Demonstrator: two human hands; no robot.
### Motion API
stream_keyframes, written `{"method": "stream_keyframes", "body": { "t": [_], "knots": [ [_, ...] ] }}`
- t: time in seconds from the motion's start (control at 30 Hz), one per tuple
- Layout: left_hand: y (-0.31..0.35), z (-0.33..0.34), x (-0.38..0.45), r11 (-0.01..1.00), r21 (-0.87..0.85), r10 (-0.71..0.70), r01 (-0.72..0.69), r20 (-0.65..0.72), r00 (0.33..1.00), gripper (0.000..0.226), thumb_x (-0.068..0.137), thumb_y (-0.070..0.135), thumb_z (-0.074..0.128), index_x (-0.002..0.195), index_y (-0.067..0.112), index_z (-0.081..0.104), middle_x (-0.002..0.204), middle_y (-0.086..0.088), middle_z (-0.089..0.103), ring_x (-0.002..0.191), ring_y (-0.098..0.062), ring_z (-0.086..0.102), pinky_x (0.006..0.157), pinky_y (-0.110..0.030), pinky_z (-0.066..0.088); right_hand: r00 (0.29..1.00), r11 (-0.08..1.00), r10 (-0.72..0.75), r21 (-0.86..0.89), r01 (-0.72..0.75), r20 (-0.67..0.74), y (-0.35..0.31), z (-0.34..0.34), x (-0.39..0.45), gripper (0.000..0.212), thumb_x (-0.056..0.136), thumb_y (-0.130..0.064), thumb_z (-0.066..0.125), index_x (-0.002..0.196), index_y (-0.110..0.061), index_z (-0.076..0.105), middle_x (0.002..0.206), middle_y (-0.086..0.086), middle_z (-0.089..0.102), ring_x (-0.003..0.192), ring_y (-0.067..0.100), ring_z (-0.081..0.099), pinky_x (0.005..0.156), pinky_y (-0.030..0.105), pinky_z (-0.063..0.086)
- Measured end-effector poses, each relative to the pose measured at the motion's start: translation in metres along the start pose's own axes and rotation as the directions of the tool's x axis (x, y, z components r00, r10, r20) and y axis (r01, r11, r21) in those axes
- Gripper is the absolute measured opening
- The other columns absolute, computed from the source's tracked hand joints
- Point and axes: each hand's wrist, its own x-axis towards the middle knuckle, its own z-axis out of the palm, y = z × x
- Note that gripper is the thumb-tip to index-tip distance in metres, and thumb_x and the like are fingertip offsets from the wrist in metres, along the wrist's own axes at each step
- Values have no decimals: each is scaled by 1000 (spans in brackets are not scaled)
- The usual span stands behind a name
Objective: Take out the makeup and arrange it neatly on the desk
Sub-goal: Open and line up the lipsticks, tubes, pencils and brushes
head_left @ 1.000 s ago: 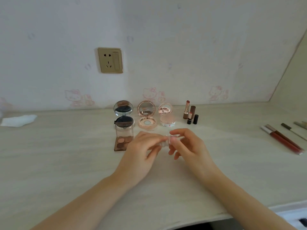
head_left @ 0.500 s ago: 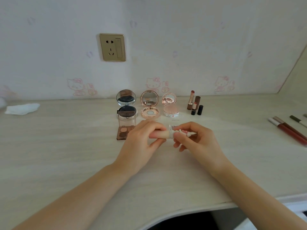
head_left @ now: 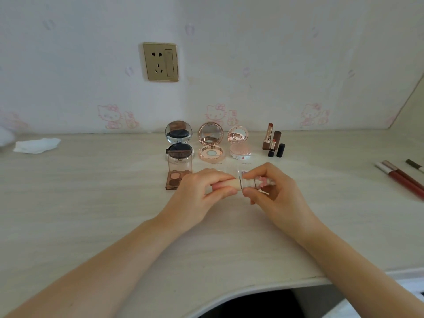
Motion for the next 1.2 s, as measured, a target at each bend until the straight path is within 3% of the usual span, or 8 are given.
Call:
{"method": "stream_keyframes", "body": {
  "t": [0.23,0.37,0.5,0.57,0.7,0.83,1.0,1.2],
  "knots": [
    [1,2,-1,1000,22,17,-16,-50,999,22,79,21,77,101,18,72,92,12,70,89,3,59,79,-2,35,999,999,39,18,-39,-23,-3,0,-1,32,77,-8,76,101,-24,62,94,2,67,76,15,66,67,31,57],
    [-2,3,-1,1000,-3,-5,5,-73,997,25,78,17,78,102,19,72,92,12,68,89,0,61,81,-5,37,988,991,136,30,-134,-77,-6,-1,0,13,92,-24,59,104,-19,62,82,5,71,70,17,68,61,31,52],
    [-4,3,-2,1000,-14,-1,0,-52,999,24,80,19,76,104,19,71,93,12,68,90,-1,61,82,-7,39,992,991,125,-42,-126,-33,-3,-1,1,11,93,-18,58,87,-13,66,67,2,69,57,9,60,54,24,47],
    [-6,2,-2,1000,-22,-14,13,-40,999,24,81,21,76,104,20,72,92,11,69,89,-3,62,80,-10,41,996,994,91,-57,-91,-17,-3,-1,1,7,89,-10,62,93,-15,66,72,-2,67,57,4,60,55,20,49],
    [-8,2,-2,1000,-15,-11,11,-35,999,24,81,20,76,105,20,72,93,10,69,89,-4,62,80,-9,40,998,997,62,-50,-62,-7,-3,-2,2,25,81,1,70,92,-22,65,89,-1,67,69,12,64,61,23,54],
    [-6,4,-2,1000,-23,-5,4,-31,1000,25,81,20,75,105,19,71,95,10,67,92,-4,61,83,-12,41,992,992,127,9,-127,-13,-3,-1,2,16,87,-13,67,102,-18,65,93,-1,70,74,16,70,60,28,55],
    [-4,4,-3,999,-46,-17,17,-4,1000,21,84,25,71,105,22,70,96,11,68,93,-7,62,83,-17,44,992,992,118,-46,-119,-39,-1,-2,2,4,86,-14,67,89,-14,70,78,1,70,62,10,65,55,30,51],
    [2,2,-2,996,-63,-66,64,-19,998,13,88,25,68,99,21,72,89,16,70,87,-1,61,77,-3,35,997,996,63,-59,-66,-53,-3,-3,1,27,79,-6,74,94,-28,68,94,-5,67,68,9,61,59,24,53]
  ]
}}
